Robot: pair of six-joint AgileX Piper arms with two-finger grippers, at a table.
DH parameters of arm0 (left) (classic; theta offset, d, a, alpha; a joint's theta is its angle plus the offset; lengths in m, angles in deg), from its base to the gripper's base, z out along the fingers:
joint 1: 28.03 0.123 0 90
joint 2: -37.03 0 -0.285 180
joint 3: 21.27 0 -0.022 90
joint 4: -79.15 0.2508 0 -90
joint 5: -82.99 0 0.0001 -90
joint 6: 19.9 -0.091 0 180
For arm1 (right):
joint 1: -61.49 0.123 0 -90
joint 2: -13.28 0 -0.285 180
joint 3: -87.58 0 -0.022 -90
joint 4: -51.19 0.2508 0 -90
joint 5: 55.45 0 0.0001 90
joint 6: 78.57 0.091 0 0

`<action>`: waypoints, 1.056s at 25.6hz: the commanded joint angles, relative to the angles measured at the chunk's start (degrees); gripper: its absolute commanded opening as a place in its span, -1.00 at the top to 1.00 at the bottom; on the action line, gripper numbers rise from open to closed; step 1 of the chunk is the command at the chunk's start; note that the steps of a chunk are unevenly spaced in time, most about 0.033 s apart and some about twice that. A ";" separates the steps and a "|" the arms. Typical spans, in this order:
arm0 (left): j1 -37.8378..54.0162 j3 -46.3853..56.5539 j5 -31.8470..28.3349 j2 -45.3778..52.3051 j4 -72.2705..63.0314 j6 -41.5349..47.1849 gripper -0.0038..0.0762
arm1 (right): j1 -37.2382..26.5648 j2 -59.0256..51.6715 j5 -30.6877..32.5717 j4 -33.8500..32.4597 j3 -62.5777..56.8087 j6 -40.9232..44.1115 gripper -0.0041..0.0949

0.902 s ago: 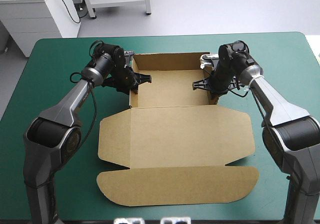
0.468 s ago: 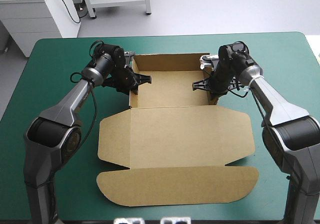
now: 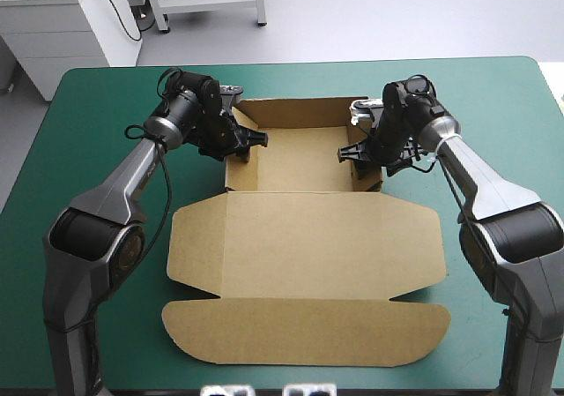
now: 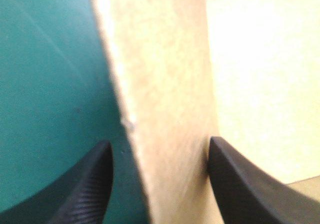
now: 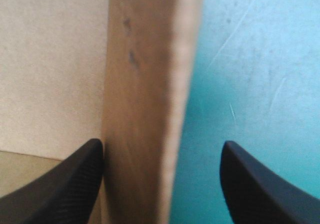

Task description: Fold the box

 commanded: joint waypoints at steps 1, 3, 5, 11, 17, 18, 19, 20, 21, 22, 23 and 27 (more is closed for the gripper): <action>-0.14 -2.47 3.26 3.41 0.41 -0.32 -0.30 | -0.20 -3.11 -2.10 -0.30 1.16 0.02 -0.47; -0.14 -2.47 3.26 3.41 0.41 -0.32 -0.30 | -0.20 -3.11 -2.68 -0.30 1.16 0.02 -0.47; -0.14 -2.81 3.26 3.41 1.07 -0.32 -0.30 | -0.20 -3.11 -3.99 -0.30 1.27 0.02 -0.47; -0.14 -14.29 3.26 3.96 8.16 -0.32 -0.30 | -0.82 -3.11 -5.65 -4.09 13.19 1.07 -0.47; -0.14 -33.83 3.26 6.50 5.37 -0.32 0.86 | -1.36 -3.49 2.18 -5.85 25.34 1.05 -0.47; -0.14 -34.64 3.26 7.30 3.90 -0.48 0.91 | -1.36 -3.54 2.18 -5.69 25.22 0.99 -0.47; -0.14 -34.98 3.37 8.48 1.66 -1.13 0.91 | -1.36 -3.85 2.18 -5.10 25.10 0.66 -0.47; -0.14 -34.86 3.37 9.75 -0.39 -3.32 0.91 | -1.23 -3.95 2.18 -4.46 25.10 -0.01 -0.47; -0.14 -34.71 3.37 10.67 -1.39 -5.65 0.92 | -1.23 -3.99 2.18 -4.09 25.10 -0.41 -0.47; -0.14 -34.19 3.37 11.85 -2.43 -6.94 0.92 | -1.23 -4.08 2.18 -3.38 25.10 -1.03 -0.47; -0.14 -33.55 3.37 12.97 -2.84 -7.11 0.92 | -1.23 -4.08 2.18 -2.70 25.10 -1.28 -0.47; -0.14 -28.96 3.37 17.49 -1.70 -7.11 0.92 | -1.23 -4.08 2.18 -1.18 25.10 -1.28 -0.47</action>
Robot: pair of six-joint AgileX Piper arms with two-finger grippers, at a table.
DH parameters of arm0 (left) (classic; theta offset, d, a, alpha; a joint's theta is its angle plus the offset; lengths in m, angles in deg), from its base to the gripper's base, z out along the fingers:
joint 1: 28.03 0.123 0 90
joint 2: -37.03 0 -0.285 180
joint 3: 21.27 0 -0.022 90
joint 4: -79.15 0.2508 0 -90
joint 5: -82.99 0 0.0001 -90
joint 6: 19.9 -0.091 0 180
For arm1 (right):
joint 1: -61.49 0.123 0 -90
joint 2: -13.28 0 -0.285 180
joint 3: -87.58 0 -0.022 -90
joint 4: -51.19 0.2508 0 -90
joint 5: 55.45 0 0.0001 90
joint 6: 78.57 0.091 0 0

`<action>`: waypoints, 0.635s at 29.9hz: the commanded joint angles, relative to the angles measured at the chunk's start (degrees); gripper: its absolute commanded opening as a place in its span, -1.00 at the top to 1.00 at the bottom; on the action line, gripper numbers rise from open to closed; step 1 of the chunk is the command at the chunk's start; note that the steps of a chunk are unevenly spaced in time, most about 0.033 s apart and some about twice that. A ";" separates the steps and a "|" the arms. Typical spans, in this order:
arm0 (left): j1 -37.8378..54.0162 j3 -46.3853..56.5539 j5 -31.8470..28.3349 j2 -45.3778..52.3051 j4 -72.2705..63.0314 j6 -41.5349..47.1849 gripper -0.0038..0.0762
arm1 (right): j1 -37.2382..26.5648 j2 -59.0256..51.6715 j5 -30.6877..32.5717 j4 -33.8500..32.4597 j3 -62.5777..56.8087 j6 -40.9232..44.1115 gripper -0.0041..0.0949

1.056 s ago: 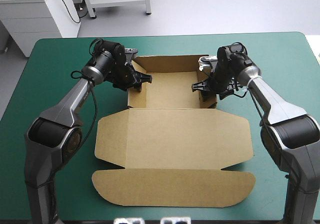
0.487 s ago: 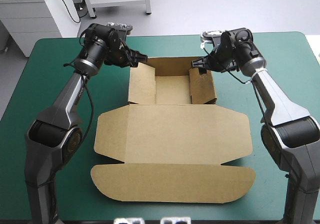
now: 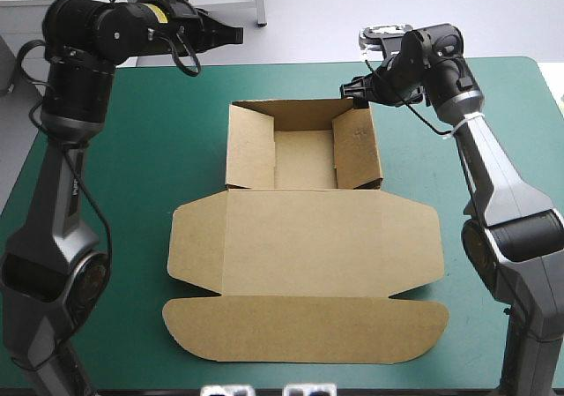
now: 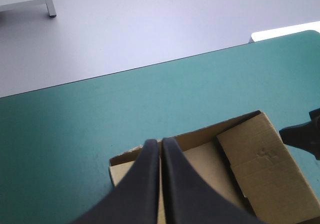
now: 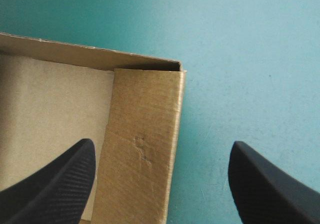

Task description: Fold the box

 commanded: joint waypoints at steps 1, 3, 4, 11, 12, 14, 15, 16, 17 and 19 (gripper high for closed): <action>-0.14 3.45 2.74 6.63 -0.05 -0.34 0.92 | -0.12 -4.17 0.32 1.98 1.74 -0.85 -0.47; -0.14 7.43 2.74 9.30 0.95 -0.44 0.92 | -0.12 -4.17 0.32 3.14 1.17 -0.85 -0.47; -0.14 10.00 2.74 10.92 1.70 -0.78 0.92 | -0.12 -4.29 0.32 3.42 0.50 -0.85 -0.47; -0.14 31.90 -0.55 24.77 3.58 -2.91 0.92 | -0.12 -4.38 -0.33 3.40 -8.83 -1.39 -0.47; -0.14 34.80 -2.08 26.68 3.51 -3.43 0.92 | -0.12 -4.38 -1.23 3.28 -9.95 -1.43 -0.47; -0.14 42.25 -5.45 31.54 3.35 -3.64 0.92 | -0.12 -4.38 -2.46 3.39 -12.02 -1.43 -0.47; -0.14 46.12 -7.20 34.03 3.35 -3.64 0.92 | -0.12 -4.38 -2.81 3.39 -12.91 -1.43 -0.47; -0.14 50.13 -8.91 36.64 3.35 -3.64 0.92 | -0.12 -4.38 -2.95 3.51 -13.58 -1.43 -0.47; -0.14 53.42 -10.32 38.72 3.35 -3.64 0.92 | -0.12 -4.38 -3.08 3.67 -14.31 -1.43 -0.47; -0.14 61.74 -13.90 44.07 3.35 -3.64 0.92 | -0.12 -4.38 -3.68 3.87 -15.57 -1.43 -0.47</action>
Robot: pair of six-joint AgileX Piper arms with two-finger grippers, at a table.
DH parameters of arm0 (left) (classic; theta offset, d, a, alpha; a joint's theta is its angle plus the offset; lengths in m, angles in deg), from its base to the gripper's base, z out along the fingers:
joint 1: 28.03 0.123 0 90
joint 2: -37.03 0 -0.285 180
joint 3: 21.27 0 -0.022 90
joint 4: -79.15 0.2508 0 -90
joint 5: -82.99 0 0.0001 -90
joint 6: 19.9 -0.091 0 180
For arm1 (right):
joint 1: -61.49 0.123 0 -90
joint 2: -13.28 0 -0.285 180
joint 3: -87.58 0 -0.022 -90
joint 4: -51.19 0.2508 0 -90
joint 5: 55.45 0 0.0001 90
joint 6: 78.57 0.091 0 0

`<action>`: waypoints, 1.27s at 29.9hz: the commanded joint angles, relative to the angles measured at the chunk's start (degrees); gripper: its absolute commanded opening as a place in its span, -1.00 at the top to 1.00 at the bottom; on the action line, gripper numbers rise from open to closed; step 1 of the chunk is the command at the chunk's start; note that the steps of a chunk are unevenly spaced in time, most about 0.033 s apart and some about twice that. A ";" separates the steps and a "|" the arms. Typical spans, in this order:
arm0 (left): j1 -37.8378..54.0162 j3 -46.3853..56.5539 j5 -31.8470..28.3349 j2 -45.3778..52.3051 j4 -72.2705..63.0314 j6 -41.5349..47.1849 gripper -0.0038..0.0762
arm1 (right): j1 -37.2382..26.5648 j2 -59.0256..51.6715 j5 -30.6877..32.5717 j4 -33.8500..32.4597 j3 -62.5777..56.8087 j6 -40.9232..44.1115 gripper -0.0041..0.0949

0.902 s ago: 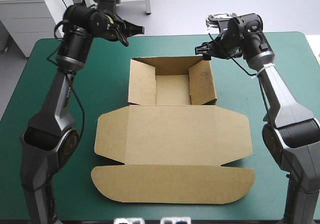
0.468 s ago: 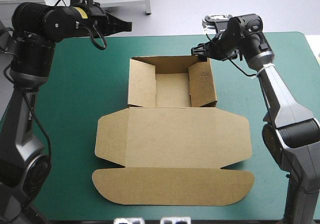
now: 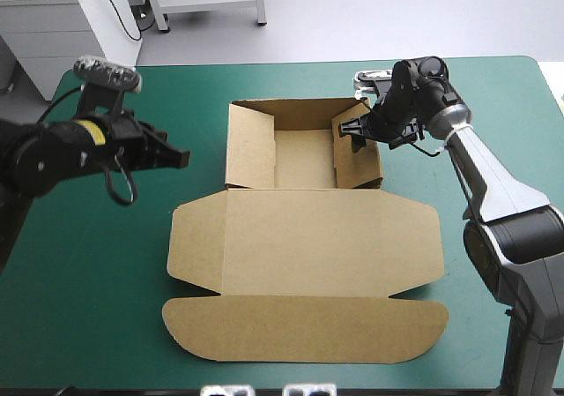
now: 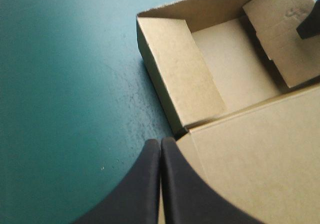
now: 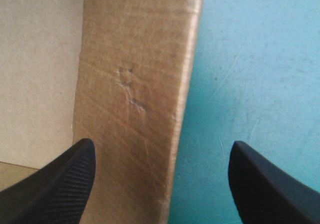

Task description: Fold the box

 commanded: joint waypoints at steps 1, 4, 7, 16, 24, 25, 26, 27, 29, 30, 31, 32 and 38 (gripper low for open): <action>-0.14 11.36 -9.51 10.10 -0.71 -0.19 0.92 | -0.17 -3.64 -2.75 0.84 -0.77 -0.56 -0.47; -0.14 22.37 -15.06 17.50 -0.71 -0.53 0.92 | -0.17 -3.64 -3.15 1.76 -2.45 -0.65 -0.42; -0.14 32.39 -20.25 24.64 -0.71 -0.28 0.92 | -0.17 -3.41 -2.48 2.43 -3.06 -1.35 -0.35; -0.14 50.82 -24.75 42.17 -2.61 -0.37 0.92 | -0.17 -3.26 -0.95 3.42 -3.55 -2.61 0.24; -0.14 59.02 -25.83 49.89 -3.08 -0.37 0.92 | -0.17 -1.75 1.58 3.97 -4.02 -5.38 0.96; -0.14 59.88 -26.26 50.81 -3.08 -0.37 0.92 | -0.17 -1.60 1.47 3.97 -4.02 -5.52 0.95; -0.14 60.45 -26.69 51.45 -3.08 -0.37 0.92 | -0.17 -1.52 1.46 3.97 -4.02 -6.11 0.95; -0.14 61.10 -27.26 52.24 -3.08 -0.37 0.92 | -0.17 -1.46 1.36 3.70 -4.02 -6.11 0.95; -0.14 62.13 -28.23 53.43 -3.08 -0.37 0.92 | -0.29 -1.46 0.66 3.22 -3.79 -6.11 0.95; -0.14 62.63 -28.80 54.02 -3.08 -0.37 0.92 | -0.37 -1.46 0.39 3.22 -3.26 -6.11 0.95; -0.14 63.08 -29.25 54.41 -3.08 -0.37 0.92 | -0.68 -1.46 0.24 3.59 -2.60 -6.11 0.96; -0.14 63.57 -29.67 54.75 -3.08 -0.37 0.92 | -0.80 -1.46 0.24 3.94 -1.86 -6.11 0.96; -0.14 63.98 -30.13 54.83 -3.08 -0.14 0.92 | -4.45 -1.82 1.53 3.62 8.33 -6.11 0.95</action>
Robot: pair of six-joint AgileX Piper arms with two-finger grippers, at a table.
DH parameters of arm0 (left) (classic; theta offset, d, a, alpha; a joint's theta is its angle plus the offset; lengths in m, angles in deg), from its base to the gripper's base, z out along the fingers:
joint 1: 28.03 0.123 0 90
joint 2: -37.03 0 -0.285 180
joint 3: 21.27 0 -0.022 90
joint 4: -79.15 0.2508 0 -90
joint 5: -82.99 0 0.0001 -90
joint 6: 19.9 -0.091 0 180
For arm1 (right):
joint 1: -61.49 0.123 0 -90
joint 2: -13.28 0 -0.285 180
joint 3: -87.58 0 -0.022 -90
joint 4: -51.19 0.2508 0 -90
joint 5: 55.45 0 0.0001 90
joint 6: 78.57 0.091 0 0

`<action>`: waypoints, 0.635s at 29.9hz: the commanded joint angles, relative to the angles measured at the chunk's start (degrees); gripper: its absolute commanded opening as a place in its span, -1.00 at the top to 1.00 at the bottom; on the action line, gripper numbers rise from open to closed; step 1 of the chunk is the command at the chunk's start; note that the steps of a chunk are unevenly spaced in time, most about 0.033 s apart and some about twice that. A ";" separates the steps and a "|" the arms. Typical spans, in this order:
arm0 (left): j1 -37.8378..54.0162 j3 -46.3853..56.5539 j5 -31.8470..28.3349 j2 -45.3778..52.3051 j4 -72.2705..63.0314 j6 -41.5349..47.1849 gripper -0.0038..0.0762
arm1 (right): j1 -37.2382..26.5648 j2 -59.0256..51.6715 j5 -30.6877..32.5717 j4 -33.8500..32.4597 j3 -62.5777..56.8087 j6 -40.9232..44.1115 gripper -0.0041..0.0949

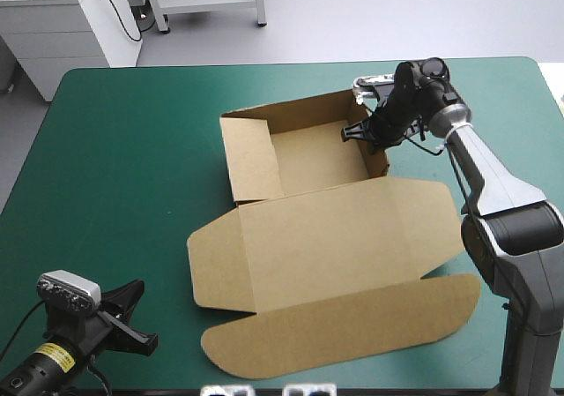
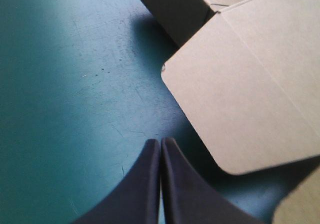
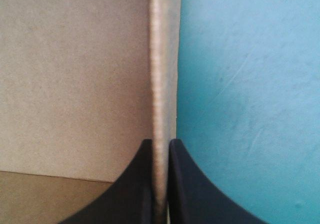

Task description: Fold the box

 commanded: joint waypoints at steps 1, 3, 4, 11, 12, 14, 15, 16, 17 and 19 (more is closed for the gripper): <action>-0.14 -1.36 -4.86 -0.47 -0.58 0.34 0.92 | -3.26 -4.11 0.48 1.04 8.40 0.00 0.95; -0.14 -1.36 -4.62 -0.47 -0.58 0.46 0.92 | -5.59 -4.66 0.48 0.91 12.63 0.00 0.95; -0.14 -1.36 -4.50 -0.47 -0.58 0.46 0.92 | -6.65 -5.00 0.48 0.91 14.23 0.00 0.95; -0.14 -1.36 -4.38 -0.47 0.10 0.46 0.92 | -18.39 -5.13 0.48 -3.32 22.07 0.00 0.95; -0.14 -1.36 -4.38 -0.47 0.21 0.46 0.92 | -20.20 -5.13 0.48 -3.32 22.07 0.57 0.95; -0.14 -1.36 -4.38 -0.47 -0.08 0.46 0.92 | -22.99 -5.13 0.48 -3.32 21.81 1.07 0.95; -0.14 -1.36 -4.38 -0.47 -0.18 0.46 0.92 | -24.32 -4.89 0.48 -3.46 21.68 1.07 0.95; -0.14 -1.36 -4.38 -0.47 -0.18 0.46 0.92 | -25.52 -4.38 0.48 -3.74 21.56 1.07 0.95; -0.14 -1.36 -4.38 -0.47 -0.18 0.46 0.92 | -26.63 -3.98 0.48 -4.14 21.56 0.95 0.95; -0.14 -1.36 -4.38 -0.47 -0.18 0.46 0.92 | -28.42 -2.80 0.48 -4.80 21.56 0.95 0.95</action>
